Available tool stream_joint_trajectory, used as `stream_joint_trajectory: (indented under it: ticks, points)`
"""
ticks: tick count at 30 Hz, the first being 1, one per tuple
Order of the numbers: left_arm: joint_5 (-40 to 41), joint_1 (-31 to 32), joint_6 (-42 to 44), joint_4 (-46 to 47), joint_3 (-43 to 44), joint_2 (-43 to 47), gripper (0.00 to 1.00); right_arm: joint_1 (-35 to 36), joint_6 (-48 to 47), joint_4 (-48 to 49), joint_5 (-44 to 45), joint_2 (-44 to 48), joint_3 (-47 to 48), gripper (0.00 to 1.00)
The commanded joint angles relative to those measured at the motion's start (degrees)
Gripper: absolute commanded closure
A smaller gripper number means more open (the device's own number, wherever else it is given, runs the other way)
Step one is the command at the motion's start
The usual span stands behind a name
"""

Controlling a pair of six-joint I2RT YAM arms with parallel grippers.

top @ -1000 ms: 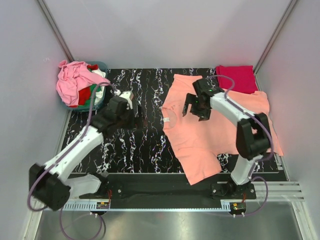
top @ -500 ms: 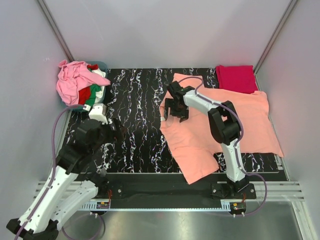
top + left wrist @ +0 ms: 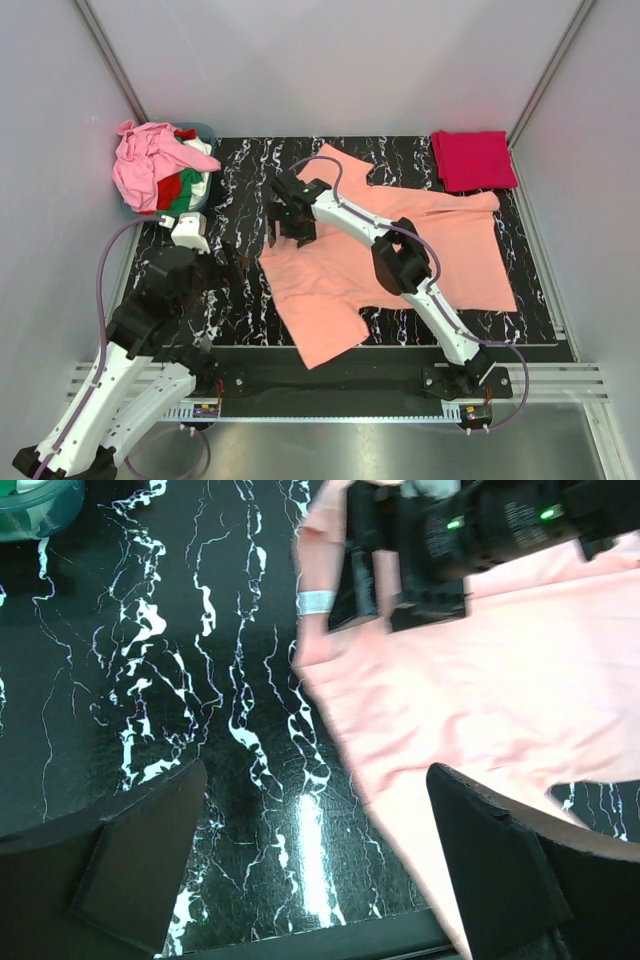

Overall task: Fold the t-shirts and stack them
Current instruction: Flatten the tshirt out

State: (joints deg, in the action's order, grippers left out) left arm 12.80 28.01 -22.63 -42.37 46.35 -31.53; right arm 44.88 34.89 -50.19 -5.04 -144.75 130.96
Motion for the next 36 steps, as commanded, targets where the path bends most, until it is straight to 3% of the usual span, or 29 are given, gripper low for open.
stream_joint_trajectory:
  ticks: [1, 5, 11, 15, 19, 23, 27, 34, 36]
  points:
    - [1.79, -0.24, 0.92, 2.82, 0.15, 0.68, 0.01, 3.19, 2.19, -2.54, -6.55, -5.10, 5.61, 0.15]
    - [1.97, -0.24, 0.84, 2.82, 0.15, 0.94, 0.01, 4.24, 0.97, -1.14, -11.04, -3.62, 5.28, 0.14]
    - [2.23, -0.24, 0.57, 2.99, -0.12, -0.80, 0.01, 1.71, -3.43, -2.98, -5.78, 8.13, 1.50, 0.04]
    - [2.15, -0.24, 0.40, 2.99, 1.90, -7.30, 0.01, -5.05, -4.22, -2.28, -5.60, 17.55, -5.34, 0.03]
    - [-0.75, -0.24, 0.22, 8.34, 5.76, -16.09, 0.01, -16.37, -6.06, -2.45, -0.87, 25.29, -15.26, 0.03]
    - [-6.00, -0.24, 0.75, 16.07, 10.59, -31.87, 0.01, -24.57, -9.13, -3.68, 0.56, 26.98, -19.24, 0.02]
    - [-9.98, -0.67, 0.75, 21.27, 21.72, -48.07, 0.01, -28.71, -11.78, -4.91, 0.12, 22.06, -16.71, 0.02]
    - [-18.15, -5.68, -0.30, 16.36, 45.27, -79.33, 0.02, -30.82, -12.04, -7.20, -1.38, 9.94, -5.73, 0.02]
    - [-19.82, -6.39, -0.57, 14.43, 49.69, -84.03, 0.03, -30.82, -11.43, -6.76, -1.64, 7.91, -4.14, 0.03]
